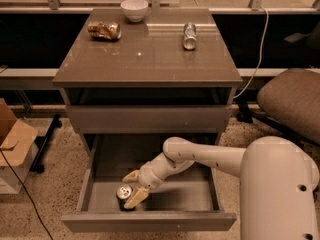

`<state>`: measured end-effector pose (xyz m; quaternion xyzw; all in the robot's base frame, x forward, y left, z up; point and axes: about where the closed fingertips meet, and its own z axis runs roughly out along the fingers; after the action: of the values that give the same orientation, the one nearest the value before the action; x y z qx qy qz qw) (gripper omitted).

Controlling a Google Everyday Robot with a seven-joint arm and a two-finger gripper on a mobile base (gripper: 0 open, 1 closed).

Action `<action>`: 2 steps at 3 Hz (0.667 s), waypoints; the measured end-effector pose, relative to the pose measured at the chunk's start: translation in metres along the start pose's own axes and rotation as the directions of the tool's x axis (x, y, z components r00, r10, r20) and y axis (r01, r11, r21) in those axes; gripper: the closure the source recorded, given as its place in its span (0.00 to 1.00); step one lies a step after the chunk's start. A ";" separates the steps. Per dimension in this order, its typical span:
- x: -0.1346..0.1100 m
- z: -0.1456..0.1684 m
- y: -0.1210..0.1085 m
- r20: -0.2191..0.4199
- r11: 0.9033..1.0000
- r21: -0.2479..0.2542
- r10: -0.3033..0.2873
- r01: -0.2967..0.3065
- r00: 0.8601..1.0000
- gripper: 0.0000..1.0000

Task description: Pick green can from middle drawer and place on counter

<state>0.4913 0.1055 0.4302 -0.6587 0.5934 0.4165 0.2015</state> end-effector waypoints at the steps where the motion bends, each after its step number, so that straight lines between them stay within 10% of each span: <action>1: -0.011 0.005 0.002 0.035 1.000 -0.023 -0.009 0.010 0.999 0.28; 2: -0.017 0.011 0.002 0.069 0.999 -0.049 -0.009 0.012 0.998 0.51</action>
Offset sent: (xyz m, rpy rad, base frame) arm -0.0031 0.0259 0.0099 0.1135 0.0613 0.0380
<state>0.4866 0.1241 0.4374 -0.6518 0.5722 0.4523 0.2077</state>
